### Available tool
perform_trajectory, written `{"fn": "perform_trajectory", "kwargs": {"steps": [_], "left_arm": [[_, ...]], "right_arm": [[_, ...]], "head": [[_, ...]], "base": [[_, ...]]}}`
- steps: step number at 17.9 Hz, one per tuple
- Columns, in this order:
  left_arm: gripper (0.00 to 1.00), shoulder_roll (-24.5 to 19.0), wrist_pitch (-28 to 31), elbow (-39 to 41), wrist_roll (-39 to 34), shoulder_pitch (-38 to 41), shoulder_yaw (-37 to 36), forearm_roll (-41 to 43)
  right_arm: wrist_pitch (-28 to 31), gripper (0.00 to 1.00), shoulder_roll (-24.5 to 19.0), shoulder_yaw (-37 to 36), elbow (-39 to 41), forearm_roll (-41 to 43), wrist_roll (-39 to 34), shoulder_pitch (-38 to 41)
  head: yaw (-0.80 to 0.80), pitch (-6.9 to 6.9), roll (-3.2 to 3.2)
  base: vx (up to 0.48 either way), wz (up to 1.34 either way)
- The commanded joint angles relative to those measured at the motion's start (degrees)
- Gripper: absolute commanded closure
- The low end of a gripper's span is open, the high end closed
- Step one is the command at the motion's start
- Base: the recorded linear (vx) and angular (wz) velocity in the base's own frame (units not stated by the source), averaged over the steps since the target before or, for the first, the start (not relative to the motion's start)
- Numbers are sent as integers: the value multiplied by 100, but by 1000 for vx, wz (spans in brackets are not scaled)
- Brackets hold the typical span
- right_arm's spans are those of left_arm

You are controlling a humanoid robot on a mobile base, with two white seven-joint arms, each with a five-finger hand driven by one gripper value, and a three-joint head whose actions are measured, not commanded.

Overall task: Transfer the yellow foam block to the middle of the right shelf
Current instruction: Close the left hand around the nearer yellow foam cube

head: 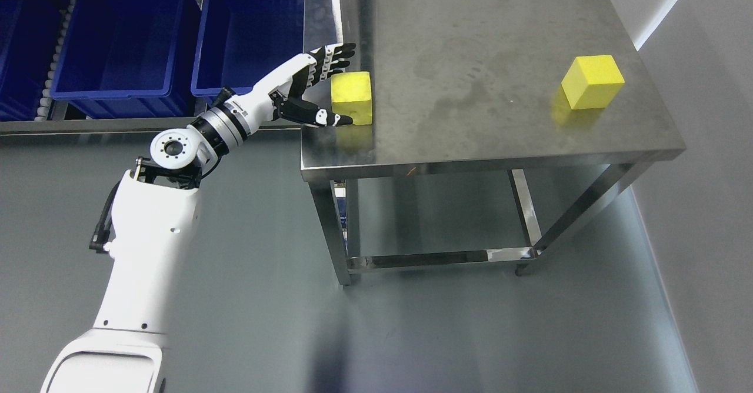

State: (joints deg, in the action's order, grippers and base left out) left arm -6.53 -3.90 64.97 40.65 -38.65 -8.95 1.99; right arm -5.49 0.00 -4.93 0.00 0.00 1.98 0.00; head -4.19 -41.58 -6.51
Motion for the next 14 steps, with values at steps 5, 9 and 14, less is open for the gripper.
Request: {"fn": "perform_trajectory", "kwargs": {"steps": [5, 9, 14], "left_arm": [[26, 266, -23, -829, -40, -161, -266, 434], [42, 363, -23, -829, -40, -161, -55, 425], [56, 553, -128, -802, -14, -169, 445, 408]], "right_arm": [[4, 0, 100, -8, 100, -18, -4, 9], [4, 0, 100, 0, 100, -18, -4, 9], [4, 0, 100, 0, 100, -18, -4, 9]], "head": [[0, 0, 0], [0, 0, 0], [0, 0, 0]], "base": [[0, 0], [0, 0], [-1, 14]]}}
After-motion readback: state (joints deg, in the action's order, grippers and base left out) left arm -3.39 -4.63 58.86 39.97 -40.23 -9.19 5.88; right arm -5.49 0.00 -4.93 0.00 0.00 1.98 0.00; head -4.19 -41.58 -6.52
